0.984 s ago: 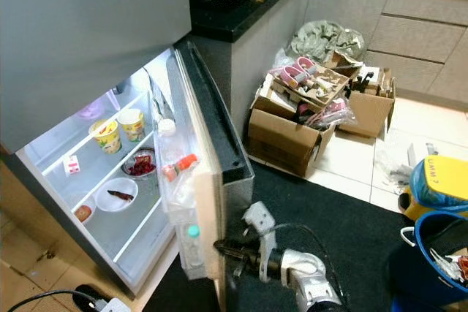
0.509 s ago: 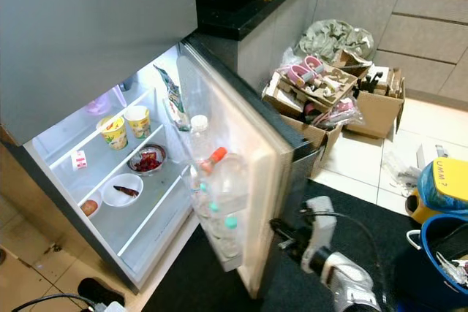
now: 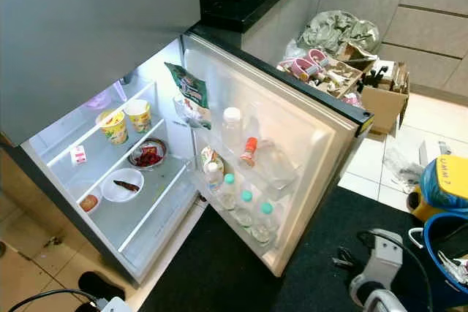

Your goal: Restocking fridge

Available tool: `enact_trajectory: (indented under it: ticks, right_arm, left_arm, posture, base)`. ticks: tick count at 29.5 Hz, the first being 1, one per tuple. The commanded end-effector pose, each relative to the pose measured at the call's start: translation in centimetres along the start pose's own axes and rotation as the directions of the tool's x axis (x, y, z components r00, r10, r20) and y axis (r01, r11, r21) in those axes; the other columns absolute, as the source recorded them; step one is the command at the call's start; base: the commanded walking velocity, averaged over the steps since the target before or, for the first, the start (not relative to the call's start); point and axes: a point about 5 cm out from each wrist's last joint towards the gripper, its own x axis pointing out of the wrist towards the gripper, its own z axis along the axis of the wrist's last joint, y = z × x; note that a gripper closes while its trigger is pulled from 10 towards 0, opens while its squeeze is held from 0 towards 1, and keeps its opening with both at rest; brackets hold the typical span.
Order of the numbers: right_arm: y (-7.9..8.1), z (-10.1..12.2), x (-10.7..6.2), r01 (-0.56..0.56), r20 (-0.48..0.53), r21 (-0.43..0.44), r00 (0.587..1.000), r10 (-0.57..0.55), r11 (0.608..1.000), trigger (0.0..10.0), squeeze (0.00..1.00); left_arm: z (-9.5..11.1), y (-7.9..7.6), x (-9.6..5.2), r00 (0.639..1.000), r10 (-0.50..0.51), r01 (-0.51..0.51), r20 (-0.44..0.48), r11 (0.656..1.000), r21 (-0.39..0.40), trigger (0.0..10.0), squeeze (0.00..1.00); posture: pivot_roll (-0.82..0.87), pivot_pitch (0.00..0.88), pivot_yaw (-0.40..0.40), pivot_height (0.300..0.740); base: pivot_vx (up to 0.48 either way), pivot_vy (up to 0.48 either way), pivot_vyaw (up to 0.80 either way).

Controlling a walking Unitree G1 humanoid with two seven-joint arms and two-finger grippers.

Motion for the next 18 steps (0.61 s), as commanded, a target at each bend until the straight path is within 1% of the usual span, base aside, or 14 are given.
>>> enact_trajectory:
  ticks: [1,4,6,7,8,12,15,16,17,18]
  right_arm:
    - [-0.1,-1.7,-0.4,0.038,-0.061,-0.009,0.997,-0.038,0.999,10.0,0.0]
    - [0.8,-3.9,-0.5,0.025,-0.162,-0.073,0.986,-0.036,0.997,10.0,0.0]
    - [1.7,-5.6,-0.6,-0.015,-0.239,-0.104,0.971,-0.01,0.994,10.0,0.0]
    - [1.7,-5.6,-0.6,-0.015,-0.239,-0.104,0.971,-0.01,0.994,10.0,0.0]
    - [2.0,-6.2,-0.6,-0.025,-0.266,-0.104,0.964,-0.004,0.994,10.0,0.0]
    - [2.6,-7.1,-0.7,-0.04,-0.295,-0.117,0.955,0.003,0.992,10.0,0.0]
    - [4.1,-8.0,-0.6,-0.134,-0.334,-0.163,0.94,0.073,0.978,10.0,0.0]
    - [4.1,-8.0,-0.6,-0.134,-0.334,-0.163,0.94,0.073,0.978,10.0,0.0]
    - [4.7,-7.9,-0.4,-0.18,-0.342,-0.188,0.934,0.107,0.965,10.0,0.0]
    - [4.7,-7.9,-0.4,-0.18,-0.342,-0.188,0.934,0.107,0.965,10.0,0.0]
  left_arm:
    - [0.0,-0.3,0.0,1.0,-0.008,0.008,-0.005,1.0,-0.003,10.0,0.0]
    - [0.2,-0.3,0.1,1.0,-0.007,0.007,-0.002,1.0,-0.003,10.0,0.0]
    - [0.2,-0.3,0.1,1.0,-0.007,0.007,-0.002,1.0,-0.002,10.0,0.0]
    - [0.2,-0.3,0.1,1.0,-0.007,0.007,-0.002,1.0,-0.002,10.0,0.0]
    - [0.2,-0.2,0.1,1.0,-0.007,0.007,-0.002,1.0,-0.002,10.0,0.0]
    - [0.1,-0.2,0.1,1.0,-0.008,0.008,-0.005,1.0,-0.002,10.0,0.0]
    - [-0.1,-0.1,0.0,1.0,-0.005,0.005,-0.012,1.0,-0.018,10.0,0.0]
    - [-0.1,-0.1,0.0,1.0,-0.005,0.005,-0.012,1.0,-0.018,10.0,0.0]
    - [-0.2,-0.1,0.0,1.0,-0.006,0.006,-0.016,1.0,-0.021,10.0,0.0]
    - [-0.2,-0.1,0.0,1.0,-0.006,0.006,-0.016,1.0,-0.021,10.0,0.0]
  posture:
    - [-0.05,0.015,0.014,0.74]
    - [-0.05,0.011,0.014,0.74]
    - [-0.05,0.021,0.013,0.74]
    - [-0.05,0.021,0.013,0.74]
    - [-0.05,0.025,0.016,0.74]
    - [-0.05,0.021,0.018,0.74]
    - [-0.05,0.04,0.017,0.74]
    - [-0.05,0.04,0.017,0.74]
    - [-0.05,0.035,0.016,0.74]
    - [-0.05,0.035,0.016,0.74]
  base:
    - [0.0,0.0,0.0]
    - [0.0,0.0,0.0]
    - [0.0,0.0,0.0]
    - [0.0,0.0,0.0]
    - [0.0,0.0,0.0]
    - [0.0,0.0,0.0]
    - [0.0,0.0,0.0]
    - [0.0,0.0,0.0]
    - [0.0,0.0,0.0]
    - [0.0,0.0,0.0]
